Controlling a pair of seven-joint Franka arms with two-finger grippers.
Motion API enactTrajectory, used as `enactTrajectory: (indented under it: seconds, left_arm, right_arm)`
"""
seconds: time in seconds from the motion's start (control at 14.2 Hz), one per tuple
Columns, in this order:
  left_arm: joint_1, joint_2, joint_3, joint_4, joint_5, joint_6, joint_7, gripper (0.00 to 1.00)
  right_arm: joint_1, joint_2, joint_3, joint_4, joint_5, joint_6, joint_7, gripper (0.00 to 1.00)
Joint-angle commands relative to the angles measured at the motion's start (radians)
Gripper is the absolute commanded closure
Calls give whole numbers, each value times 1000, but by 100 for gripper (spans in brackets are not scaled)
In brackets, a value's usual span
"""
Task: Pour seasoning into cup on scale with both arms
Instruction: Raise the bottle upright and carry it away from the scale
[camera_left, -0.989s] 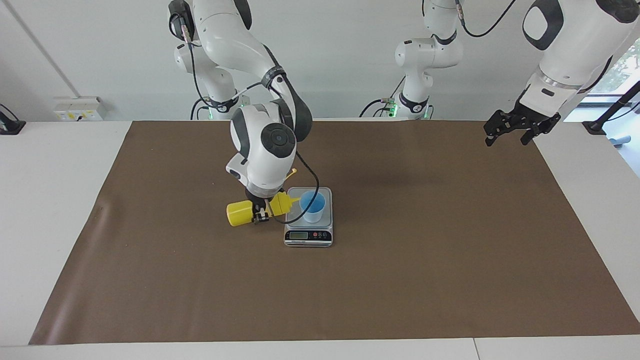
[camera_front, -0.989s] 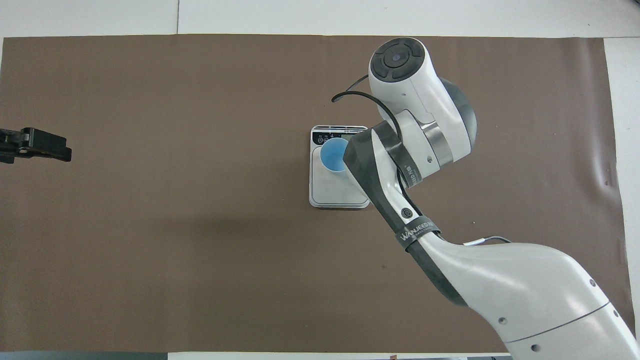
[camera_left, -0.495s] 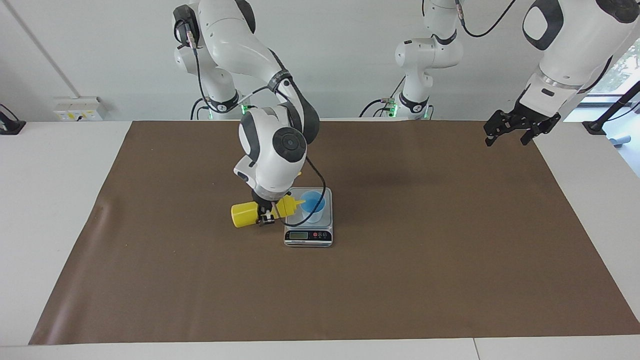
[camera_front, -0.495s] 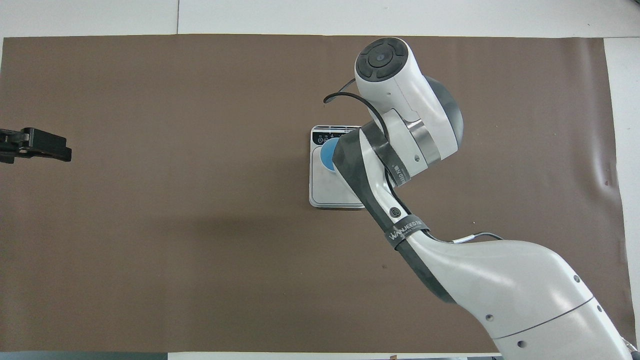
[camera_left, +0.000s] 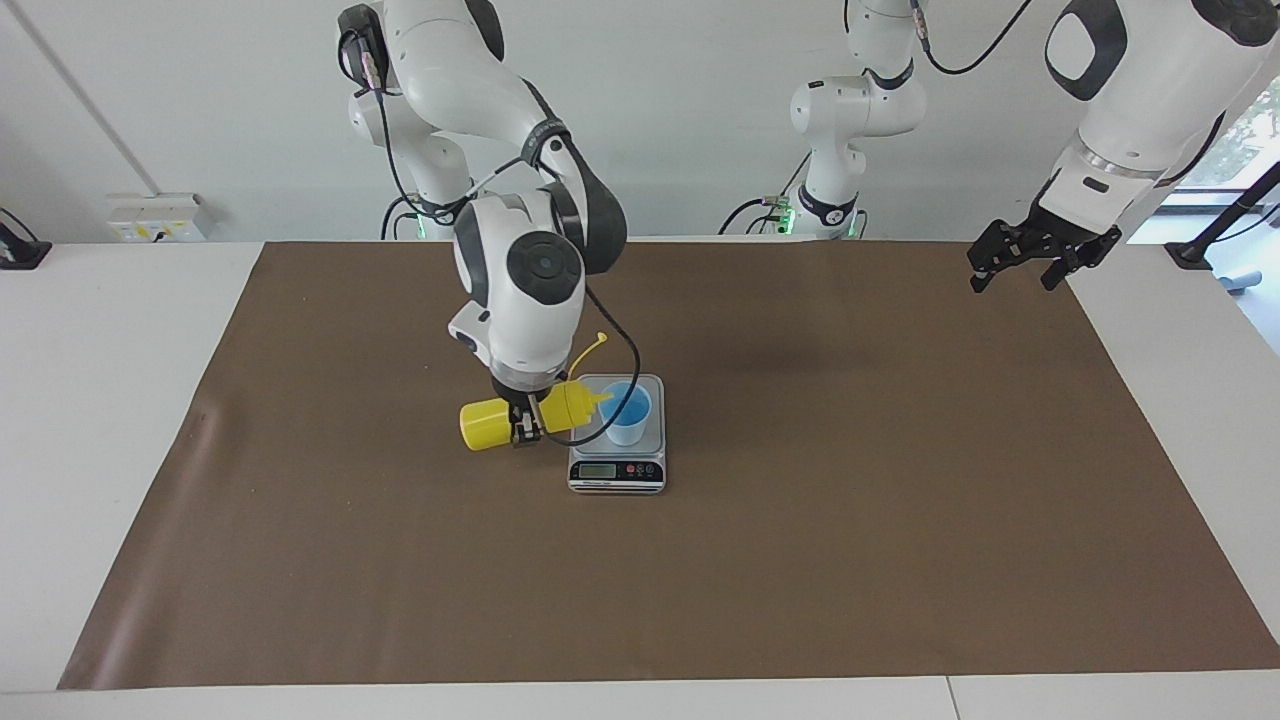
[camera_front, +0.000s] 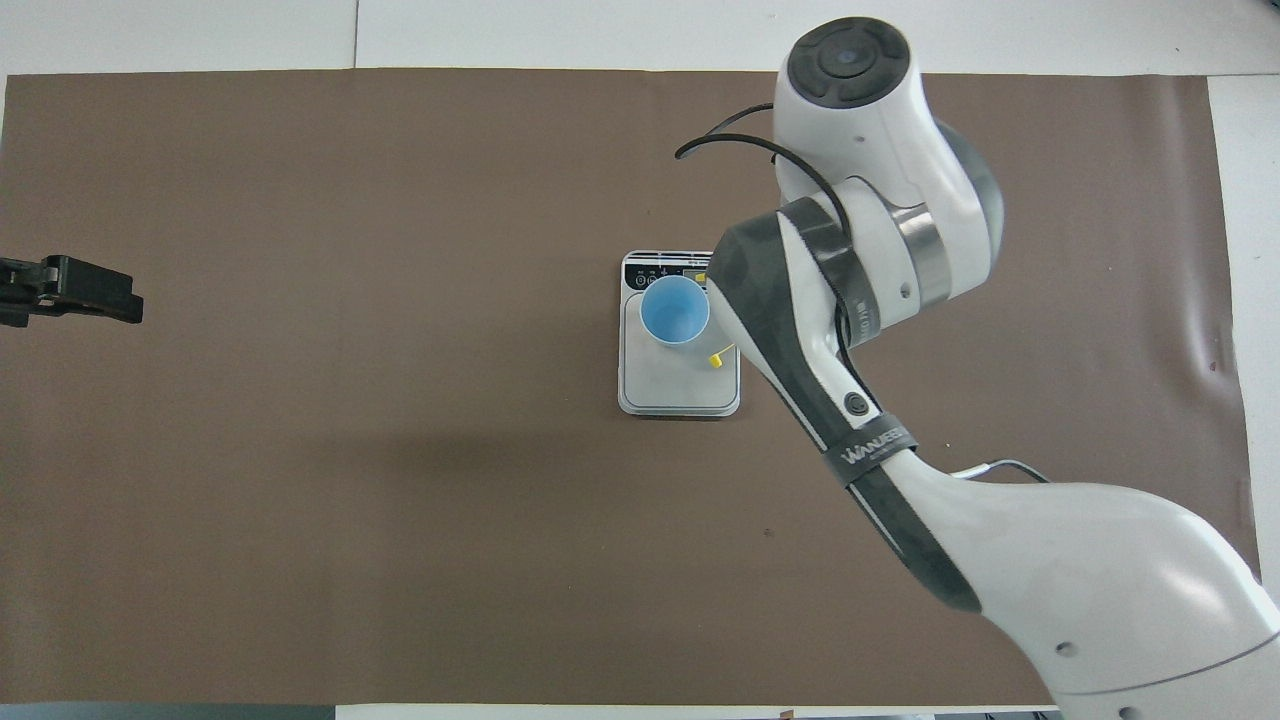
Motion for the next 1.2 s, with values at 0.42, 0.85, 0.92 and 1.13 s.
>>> enactTrajectory:
  seconds: [0.42, 0.85, 0.92, 1.13]
  left_arm:
    - [4, -21, 2, -12, -15, -13, 13, 0]
    - [4, -21, 2, -12, -15, -13, 13, 0]
    - [6, -21, 2, -12, -15, -13, 13, 0]
    - [4, -21, 0, -12, -15, -13, 13, 0]
  right_arm:
    - [-570, -238, 12, -208, 604, -121, -412, 100]
    - [-762, -372, 9, -624, 1011, 66, -610, 100]
    - [-783, -374, 9, -677, 1080, 91, -644, 100]
    - [-834, -274, 10, -726, 1238, 77, -843, 100]
